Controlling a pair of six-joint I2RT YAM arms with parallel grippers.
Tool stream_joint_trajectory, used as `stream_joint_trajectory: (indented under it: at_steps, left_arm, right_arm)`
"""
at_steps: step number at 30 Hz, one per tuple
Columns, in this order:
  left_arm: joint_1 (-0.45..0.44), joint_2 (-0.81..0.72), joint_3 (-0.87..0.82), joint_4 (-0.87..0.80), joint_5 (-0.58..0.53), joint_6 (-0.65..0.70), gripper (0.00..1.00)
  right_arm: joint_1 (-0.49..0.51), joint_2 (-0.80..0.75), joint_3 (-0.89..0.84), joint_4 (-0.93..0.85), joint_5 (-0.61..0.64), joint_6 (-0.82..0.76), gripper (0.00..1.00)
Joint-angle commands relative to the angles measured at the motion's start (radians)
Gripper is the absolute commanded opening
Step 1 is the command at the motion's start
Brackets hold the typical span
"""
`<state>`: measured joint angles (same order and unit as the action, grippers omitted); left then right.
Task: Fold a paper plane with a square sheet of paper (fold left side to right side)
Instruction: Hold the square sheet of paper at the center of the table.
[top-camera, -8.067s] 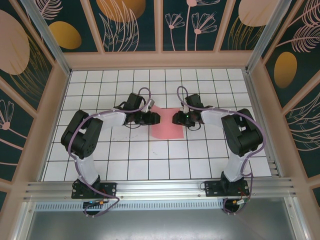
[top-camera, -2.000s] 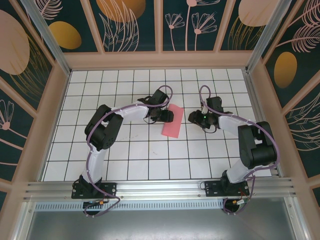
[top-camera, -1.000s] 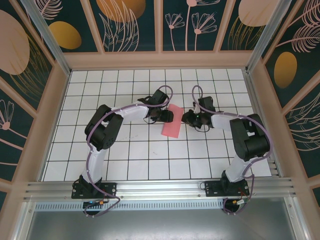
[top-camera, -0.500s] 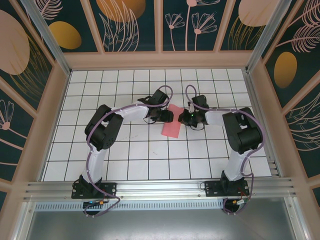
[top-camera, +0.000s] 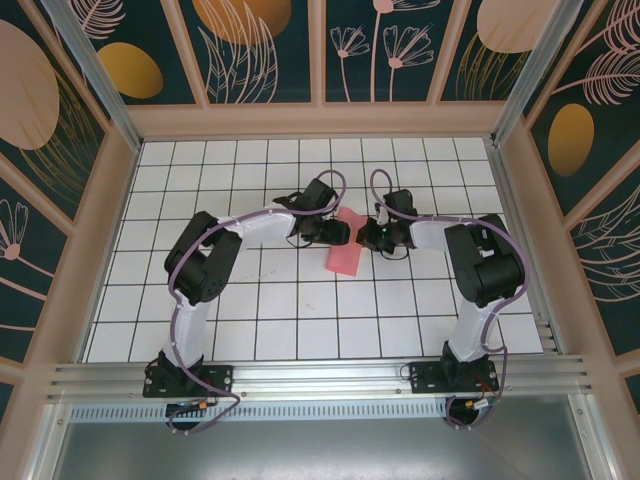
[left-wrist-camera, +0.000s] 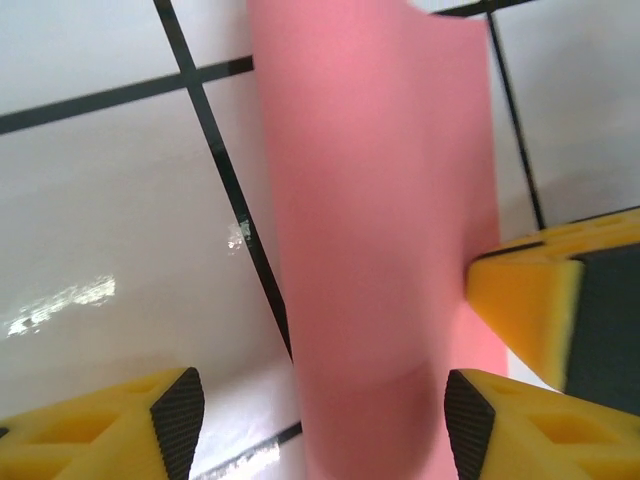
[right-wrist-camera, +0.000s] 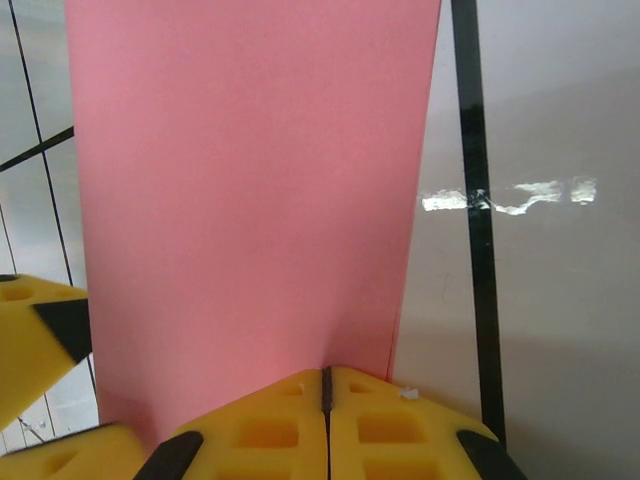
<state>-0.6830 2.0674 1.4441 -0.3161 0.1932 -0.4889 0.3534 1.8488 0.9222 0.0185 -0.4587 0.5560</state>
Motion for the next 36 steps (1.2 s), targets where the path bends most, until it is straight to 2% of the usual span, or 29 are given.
stream_joint_trajectory:
  at_steps: [1,9,14,20,28,36]
  left_arm:
    - [0.014,-0.107,-0.017,0.003,0.004,0.019,0.68]
    - [0.011,-0.130,-0.098,0.150,0.215,-0.051,0.56]
    - [0.005,-0.083,-0.098,0.189,0.273,-0.066,0.53]
    - [-0.002,-0.032,-0.097,0.189,0.269,-0.061,0.52]
    - [-0.001,0.014,-0.116,0.127,0.145,-0.023,0.50]
    - [-0.001,0.031,-0.178,0.167,0.154,-0.033,0.47]
  right_arm:
    - [0.009,0.070,-0.035,-0.080,0.054,-0.019,0.08]
    - [0.008,0.068,-0.050,-0.071,0.053,-0.018,0.08]
    - [0.008,0.062,-0.055,-0.072,0.055,-0.019,0.08]
    - [0.007,0.058,-0.055,-0.075,0.052,-0.022,0.08]
    - [0.003,0.054,-0.057,-0.084,0.052,-0.030,0.08]
    - [-0.010,0.017,-0.065,-0.074,0.031,-0.052,0.08]
